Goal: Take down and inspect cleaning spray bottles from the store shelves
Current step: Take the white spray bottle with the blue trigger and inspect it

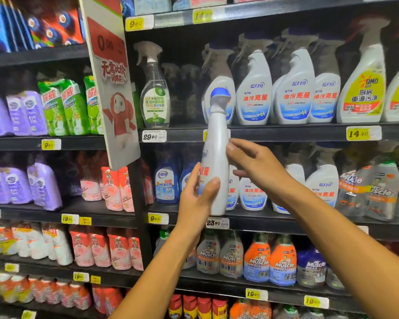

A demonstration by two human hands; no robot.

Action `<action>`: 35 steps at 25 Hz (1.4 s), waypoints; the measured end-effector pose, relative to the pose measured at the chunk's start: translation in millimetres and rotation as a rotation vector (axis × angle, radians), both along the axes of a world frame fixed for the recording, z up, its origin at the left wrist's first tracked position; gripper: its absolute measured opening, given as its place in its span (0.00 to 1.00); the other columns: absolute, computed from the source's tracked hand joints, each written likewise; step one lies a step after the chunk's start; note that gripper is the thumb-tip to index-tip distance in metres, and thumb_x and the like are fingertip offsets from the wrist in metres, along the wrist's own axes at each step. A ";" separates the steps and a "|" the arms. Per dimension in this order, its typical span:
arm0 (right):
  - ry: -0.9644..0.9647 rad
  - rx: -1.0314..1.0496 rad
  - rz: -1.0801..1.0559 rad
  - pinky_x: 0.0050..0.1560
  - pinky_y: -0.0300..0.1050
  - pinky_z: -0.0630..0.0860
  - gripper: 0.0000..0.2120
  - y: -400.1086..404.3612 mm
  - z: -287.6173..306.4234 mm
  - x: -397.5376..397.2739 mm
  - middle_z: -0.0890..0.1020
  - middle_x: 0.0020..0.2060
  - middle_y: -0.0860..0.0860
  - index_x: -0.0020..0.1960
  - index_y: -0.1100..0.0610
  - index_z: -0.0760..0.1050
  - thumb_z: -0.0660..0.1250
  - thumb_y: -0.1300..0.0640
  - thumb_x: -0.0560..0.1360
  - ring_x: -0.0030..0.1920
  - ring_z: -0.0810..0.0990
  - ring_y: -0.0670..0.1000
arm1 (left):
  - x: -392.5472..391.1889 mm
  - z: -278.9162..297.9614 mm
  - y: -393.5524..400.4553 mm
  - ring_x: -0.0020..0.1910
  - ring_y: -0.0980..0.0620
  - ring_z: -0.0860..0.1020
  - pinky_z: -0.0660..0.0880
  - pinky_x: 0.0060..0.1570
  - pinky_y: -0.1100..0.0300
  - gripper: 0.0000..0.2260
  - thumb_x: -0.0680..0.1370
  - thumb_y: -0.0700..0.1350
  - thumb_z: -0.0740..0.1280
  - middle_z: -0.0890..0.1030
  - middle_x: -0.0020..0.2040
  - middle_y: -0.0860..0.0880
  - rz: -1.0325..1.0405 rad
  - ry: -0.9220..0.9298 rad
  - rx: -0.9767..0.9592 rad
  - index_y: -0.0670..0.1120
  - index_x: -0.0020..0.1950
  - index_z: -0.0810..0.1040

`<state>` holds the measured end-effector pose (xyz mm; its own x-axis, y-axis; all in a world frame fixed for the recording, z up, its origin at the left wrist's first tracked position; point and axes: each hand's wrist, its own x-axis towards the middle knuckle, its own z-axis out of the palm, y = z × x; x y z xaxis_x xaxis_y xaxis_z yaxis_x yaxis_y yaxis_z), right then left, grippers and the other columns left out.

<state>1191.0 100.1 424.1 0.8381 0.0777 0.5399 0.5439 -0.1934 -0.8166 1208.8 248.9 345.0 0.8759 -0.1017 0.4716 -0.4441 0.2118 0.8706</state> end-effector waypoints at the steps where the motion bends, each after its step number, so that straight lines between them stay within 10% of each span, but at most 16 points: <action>1: 0.024 0.016 0.036 0.51 0.42 0.81 0.06 0.6 0.8 0.3 0.85 0.49 0.40 0.55 0.41 0.79 0.64 0.48 0.80 0.54 0.83 0.44 | 0.8 1.9 -0.3 0.56 0.63 0.79 0.76 0.47 0.70 0.35 0.68 0.60 0.75 0.78 0.62 0.56 0.077 -0.047 0.027 0.57 0.71 0.67; 9: 0.091 0.179 0.033 0.33 0.39 0.79 0.11 0.7 11.7 22.5 0.88 0.44 0.50 0.59 0.58 0.78 0.69 0.56 0.78 0.42 0.87 0.49 | 5.4 10.9 12.9 0.65 0.66 0.67 0.68 0.51 0.80 0.27 0.80 0.45 0.66 0.62 0.71 0.54 0.251 -0.222 0.305 0.63 0.72 0.57; 20: 0.078 0.069 0.023 0.40 0.41 0.80 0.09 5.9 3.8 39.9 0.87 0.49 0.47 0.60 0.50 0.77 0.65 0.53 0.80 0.49 0.86 0.48 | 31.3 34.9 69.9 0.55 0.51 0.83 0.81 0.53 0.48 0.18 0.77 0.40 0.70 0.83 0.58 0.48 -0.052 0.032 0.285 0.48 0.66 0.74; 26: 0.176 0.625 0.221 0.45 0.50 0.82 0.12 29.9 -18.4 51.2 0.85 0.44 0.54 0.55 0.58 0.76 0.54 0.56 0.84 0.45 0.84 0.54 | 2.3 26.0 50.7 0.46 0.60 0.80 0.80 0.42 0.59 0.17 0.69 0.61 0.73 0.82 0.50 0.60 0.299 -0.324 0.399 0.63 0.56 0.75; 35: 0.364 0.915 0.330 0.53 0.50 0.74 0.26 47.8 -39.7 60.9 0.84 0.44 0.54 0.48 0.59 0.85 0.53 0.46 0.83 0.42 0.82 0.53 | -13.3 8.8 38.3 0.45 0.52 0.78 0.79 0.33 0.51 0.28 0.72 0.67 0.64 0.77 0.54 0.53 0.594 -0.734 0.611 0.49 0.63 0.78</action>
